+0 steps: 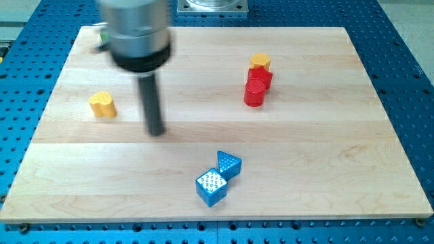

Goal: Push the heart diagonal to the red circle

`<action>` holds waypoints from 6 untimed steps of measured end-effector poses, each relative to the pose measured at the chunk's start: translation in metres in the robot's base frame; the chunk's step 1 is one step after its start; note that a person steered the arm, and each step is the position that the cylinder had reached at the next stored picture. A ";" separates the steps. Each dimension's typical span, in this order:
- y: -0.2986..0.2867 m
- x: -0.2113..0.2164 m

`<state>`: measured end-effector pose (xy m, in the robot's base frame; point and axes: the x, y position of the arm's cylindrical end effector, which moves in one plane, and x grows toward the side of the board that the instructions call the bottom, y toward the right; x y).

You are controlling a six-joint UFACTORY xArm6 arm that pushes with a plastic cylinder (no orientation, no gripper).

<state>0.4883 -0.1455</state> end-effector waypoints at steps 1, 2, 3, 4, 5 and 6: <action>-0.091 0.007; -0.107 -0.037; -0.072 -0.064; -0.010 -0.060; 0.072 -0.039; 0.056 -0.028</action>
